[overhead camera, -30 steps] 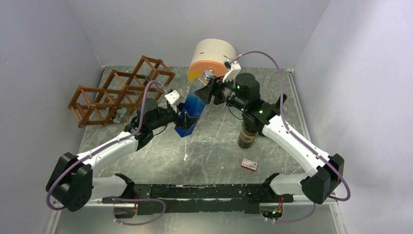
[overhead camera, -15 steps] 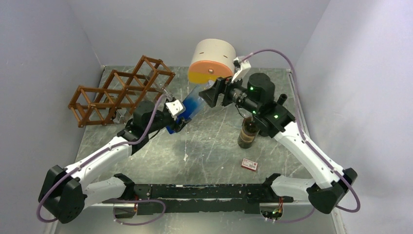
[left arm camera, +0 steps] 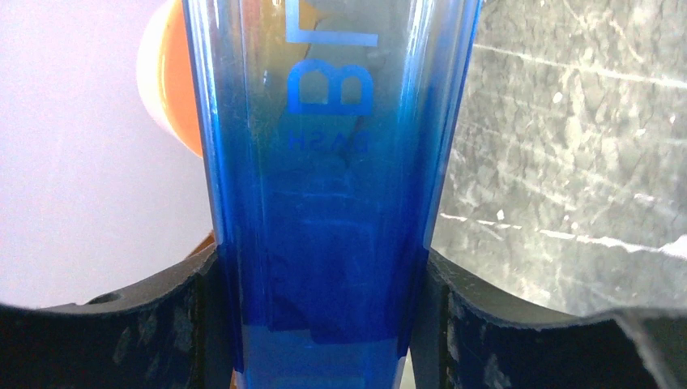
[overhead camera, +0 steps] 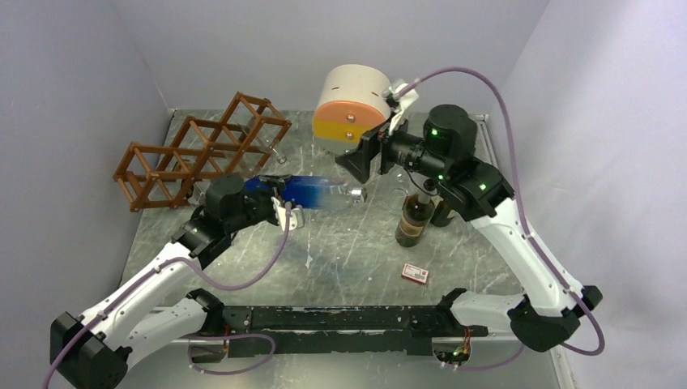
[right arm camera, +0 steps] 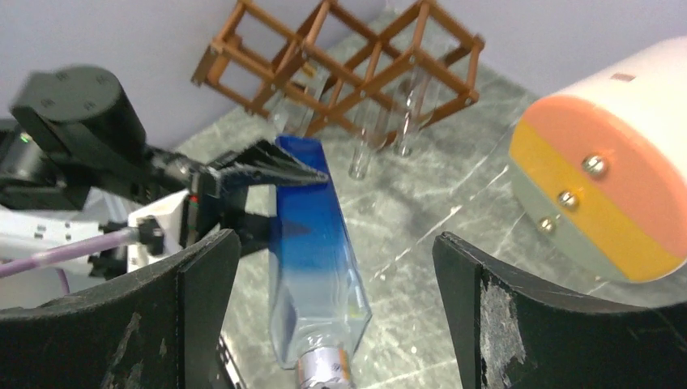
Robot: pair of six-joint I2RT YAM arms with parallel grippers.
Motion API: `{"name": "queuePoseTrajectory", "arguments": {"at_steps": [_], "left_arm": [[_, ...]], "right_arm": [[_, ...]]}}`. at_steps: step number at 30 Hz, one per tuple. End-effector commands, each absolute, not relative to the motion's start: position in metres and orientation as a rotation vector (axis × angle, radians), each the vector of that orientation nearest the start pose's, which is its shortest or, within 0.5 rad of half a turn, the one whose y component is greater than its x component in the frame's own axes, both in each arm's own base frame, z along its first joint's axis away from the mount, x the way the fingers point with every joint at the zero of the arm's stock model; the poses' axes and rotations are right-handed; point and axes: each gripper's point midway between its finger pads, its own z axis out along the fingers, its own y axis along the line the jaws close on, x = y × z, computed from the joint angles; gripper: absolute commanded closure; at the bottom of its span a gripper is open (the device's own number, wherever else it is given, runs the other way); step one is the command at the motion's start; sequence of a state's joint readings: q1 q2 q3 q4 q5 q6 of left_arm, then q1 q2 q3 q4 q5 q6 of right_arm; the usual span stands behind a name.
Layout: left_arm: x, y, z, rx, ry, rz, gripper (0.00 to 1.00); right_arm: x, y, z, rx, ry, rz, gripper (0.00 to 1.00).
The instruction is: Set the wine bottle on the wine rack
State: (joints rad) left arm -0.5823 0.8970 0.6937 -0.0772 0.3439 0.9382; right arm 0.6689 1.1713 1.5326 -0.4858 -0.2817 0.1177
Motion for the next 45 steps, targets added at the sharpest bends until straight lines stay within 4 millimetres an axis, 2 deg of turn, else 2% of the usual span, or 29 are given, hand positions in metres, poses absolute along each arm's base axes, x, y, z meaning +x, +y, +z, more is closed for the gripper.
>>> {"name": "queuePoseTrajectory", "arguments": {"at_steps": [1,4,8,13,18,23,27,33,40,45], "left_arm": [[0.262,-0.214,0.311,1.415,0.791,0.11,0.93],[0.258,-0.212,0.304,1.426,0.769,0.123,0.93],[0.257,-0.209,0.291,1.446,0.774,0.143,0.93],[0.257,-0.207,0.276,1.464,0.764,0.168,0.93],[0.259,-0.201,0.263,1.49,0.772,0.213,0.93],[0.258,-0.201,0.263,1.476,0.749,0.221,0.93],[0.258,-0.202,0.261,1.481,0.751,0.222,0.93],[0.258,-0.196,0.26,1.463,0.766,0.245,0.93],[0.257,-0.195,0.26,1.455,0.766,0.248,0.93],[0.255,-0.194,0.264,1.434,0.759,0.245,0.93]], "right_arm": [[0.237,0.277,0.388,-0.853,1.724,0.858,0.07],[0.228,0.285,0.362,-0.916,1.791,0.897,0.07],[0.228,0.288,0.323,-0.913,1.905,0.852,0.06],[0.218,0.299,0.295,-0.944,1.984,0.919,0.06],[0.208,0.307,0.259,-1.006,2.104,0.928,0.05],[0.207,0.316,0.233,-0.993,2.166,0.897,0.06],[0.199,0.321,0.218,-1.012,2.211,0.912,0.06],[0.183,0.325,0.198,-0.955,2.314,0.989,0.15],[0.188,0.329,0.206,-0.89,2.302,1.006,0.31],[0.19,0.333,0.207,-0.879,2.298,1.014,0.33]]}}
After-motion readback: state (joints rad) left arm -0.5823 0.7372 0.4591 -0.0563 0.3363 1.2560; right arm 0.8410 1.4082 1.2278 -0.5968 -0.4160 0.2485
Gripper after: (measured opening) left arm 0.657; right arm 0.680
